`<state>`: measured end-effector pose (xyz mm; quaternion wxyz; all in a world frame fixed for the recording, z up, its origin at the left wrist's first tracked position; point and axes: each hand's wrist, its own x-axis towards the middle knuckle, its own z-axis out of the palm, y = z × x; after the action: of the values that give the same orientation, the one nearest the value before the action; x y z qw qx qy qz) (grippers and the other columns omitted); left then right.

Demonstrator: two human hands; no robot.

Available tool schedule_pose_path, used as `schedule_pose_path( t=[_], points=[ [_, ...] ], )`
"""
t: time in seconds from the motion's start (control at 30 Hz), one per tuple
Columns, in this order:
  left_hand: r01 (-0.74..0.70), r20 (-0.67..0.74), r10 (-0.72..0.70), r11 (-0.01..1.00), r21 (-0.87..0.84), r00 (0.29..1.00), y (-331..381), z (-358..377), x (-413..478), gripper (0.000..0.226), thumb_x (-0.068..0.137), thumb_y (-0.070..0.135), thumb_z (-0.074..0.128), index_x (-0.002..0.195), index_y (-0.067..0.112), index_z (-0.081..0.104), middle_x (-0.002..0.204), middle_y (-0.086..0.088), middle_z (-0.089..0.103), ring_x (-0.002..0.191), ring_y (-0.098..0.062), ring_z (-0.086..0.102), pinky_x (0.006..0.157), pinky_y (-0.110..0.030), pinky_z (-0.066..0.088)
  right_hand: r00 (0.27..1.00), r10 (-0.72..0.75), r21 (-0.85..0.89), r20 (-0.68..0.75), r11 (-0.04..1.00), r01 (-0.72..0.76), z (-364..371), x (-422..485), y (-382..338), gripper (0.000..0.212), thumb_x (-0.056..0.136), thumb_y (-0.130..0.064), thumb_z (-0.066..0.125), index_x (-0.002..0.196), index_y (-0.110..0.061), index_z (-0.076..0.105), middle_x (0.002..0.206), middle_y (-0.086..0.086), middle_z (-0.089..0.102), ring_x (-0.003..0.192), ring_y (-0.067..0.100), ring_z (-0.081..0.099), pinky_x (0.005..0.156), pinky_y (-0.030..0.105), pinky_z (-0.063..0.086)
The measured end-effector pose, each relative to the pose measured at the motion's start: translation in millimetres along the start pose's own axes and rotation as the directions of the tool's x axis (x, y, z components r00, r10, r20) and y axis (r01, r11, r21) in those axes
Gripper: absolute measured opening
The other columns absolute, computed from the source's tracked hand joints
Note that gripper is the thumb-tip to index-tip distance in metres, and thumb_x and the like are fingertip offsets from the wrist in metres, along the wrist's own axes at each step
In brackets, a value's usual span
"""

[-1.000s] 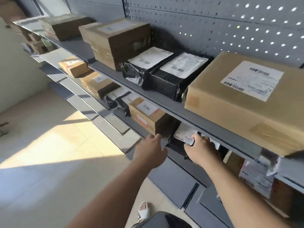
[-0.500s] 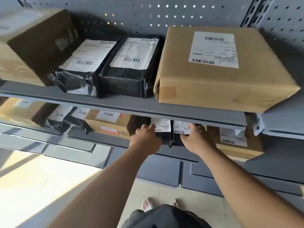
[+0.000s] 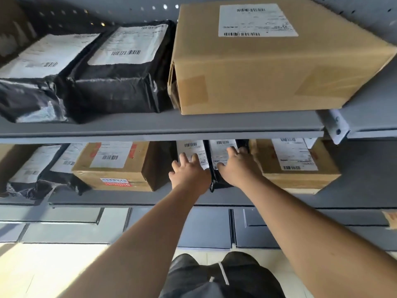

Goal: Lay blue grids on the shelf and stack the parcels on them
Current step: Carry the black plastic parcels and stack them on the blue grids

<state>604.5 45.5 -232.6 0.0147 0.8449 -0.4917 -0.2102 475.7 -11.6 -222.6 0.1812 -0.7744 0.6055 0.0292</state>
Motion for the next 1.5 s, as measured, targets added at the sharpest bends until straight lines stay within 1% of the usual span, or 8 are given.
schedule_pose_path(
  t=[0.23,0.4,0.53,0.67,0.87,1.13,1.23,1.5],
  points=[
    [0.057,-0.001,-0.057,0.996,-0.073,0.998,1.2,27.2,31.2,0.069,0.1,0.051,0.04,0.16,0.034,0.01,0.17,-0.003,-0.002,0.153,-0.041,0.005,0.118,-0.057,0.02,0.995,-0.004,-0.004,-0.102,1.0,0.004,25.3,29.7,-7.3,0.061,0.098,-0.049,0.048,0.148,-0.017,0.036,0.145,0.019,0.038,0.13,0.038,0.043,0.099,0.042,0.041],
    [0.058,-0.007,-0.059,0.994,-0.087,0.998,-1.0,39.7,50.0,0.075,0.098,0.058,0.037,0.161,0.034,0.003,0.17,-0.001,-0.006,0.154,-0.042,-0.002,0.118,-0.059,0.016,0.996,0.044,0.048,-0.081,0.998,-0.04,41.1,53.1,-7.3,0.059,0.099,-0.054,0.042,0.149,-0.023,0.036,0.151,0.018,0.033,0.131,0.04,0.039,0.101,0.046,0.039],
    [0.017,-0.054,-0.021,0.998,-0.065,0.998,-11.8,47.1,59.7,0.081,0.093,0.074,0.027,0.16,0.036,0.003,0.17,0.001,-0.005,0.154,-0.043,-0.002,0.118,-0.061,0.015,0.996,0.088,0.126,-0.029,0.988,-0.084,53.6,64.7,-6.3,0.053,0.101,-0.053,0.037,0.151,-0.037,0.035,0.16,0.012,0.021,0.135,0.04,0.033,0.105,0.05,0.034],
    [0.001,-0.02,-0.001,1.0,-0.023,1.0,-21.0,44.3,64.3,0.091,0.087,0.077,0.036,0.16,0.039,-0.003,0.17,0.003,-0.012,0.155,-0.039,-0.005,0.12,-0.06,0.013,0.992,0.118,0.152,-0.044,0.982,-0.11,63.2,69.3,-7.3,0.059,0.095,-0.062,0.042,0.149,-0.039,0.034,0.164,0.009,0.014,0.137,0.042,0.029,0.107,0.052,0.031],
    [0.011,0.012,-0.011,1.0,0.009,1.0,-27.0,39.4,57.5,0.1,0.078,0.071,0.055,0.157,0.044,-0.002,0.168,0.01,-0.011,0.143,-0.039,0.025,0.107,-0.053,0.035,0.989,0.141,0.128,-0.043,0.983,-0.135,67.6,67.8,-8.7,0.075,0.085,-0.067,0.055,0.15,-0.039,0.028,0.165,0.008,0.009,0.137,0.042,0.029,0.103,0.053,0.032],
    [0.029,0.067,-0.031,0.999,0.024,0.997,-35.0,34.0,31.8,0.107,0.076,0.066,0.065,0.156,0.048,-0.003,0.167,0.014,-0.011,0.141,-0.037,0.027,0.103,-0.051,0.036,0.987,0.156,0.159,0.025,0.975,-0.158,61.0,41.0,-6.1,0.073,0.075,-0.056,0.068,0.138,-0.038,0.036,0.156,0.01,0.018,0.123,0.043,0.039,0.095,0.05,0.04],
    [0.039,0.071,-0.04,0.999,0.009,0.997,-36.3,29.1,16.3,0.103,0.073,0.063,0.069,0.153,0.049,0.005,0.165,0.013,-0.003,0.137,-0.038,0.032,0.1,-0.05,0.039,0.988,0.15,0.14,0.032,0.978,-0.153,55.0,25.6,-3.7,0.072,0.075,-0.058,0.066,0.138,-0.038,0.038,0.153,0.007,0.023,0.123,0.042,0.04,0.091,0.049,0.039],
    [0.115,0.102,-0.111,0.993,-0.034,0.989,-30.1,3.6,-43.5,0.092,0.077,0.059,0.064,0.155,0.049,0.015,0.163,0.012,0.009,0.136,-0.039,0.035,0.102,-0.052,0.039,0.987,0.113,0.184,0.11,0.974,-0.133,21.6,-25.9,-2.1,0.072,0.079,-0.062,0.055,0.145,-0.041,0.037,0.154,-0.006,0.029,0.126,0.042,0.039,0.099,0.052,0.039]
  ],
)
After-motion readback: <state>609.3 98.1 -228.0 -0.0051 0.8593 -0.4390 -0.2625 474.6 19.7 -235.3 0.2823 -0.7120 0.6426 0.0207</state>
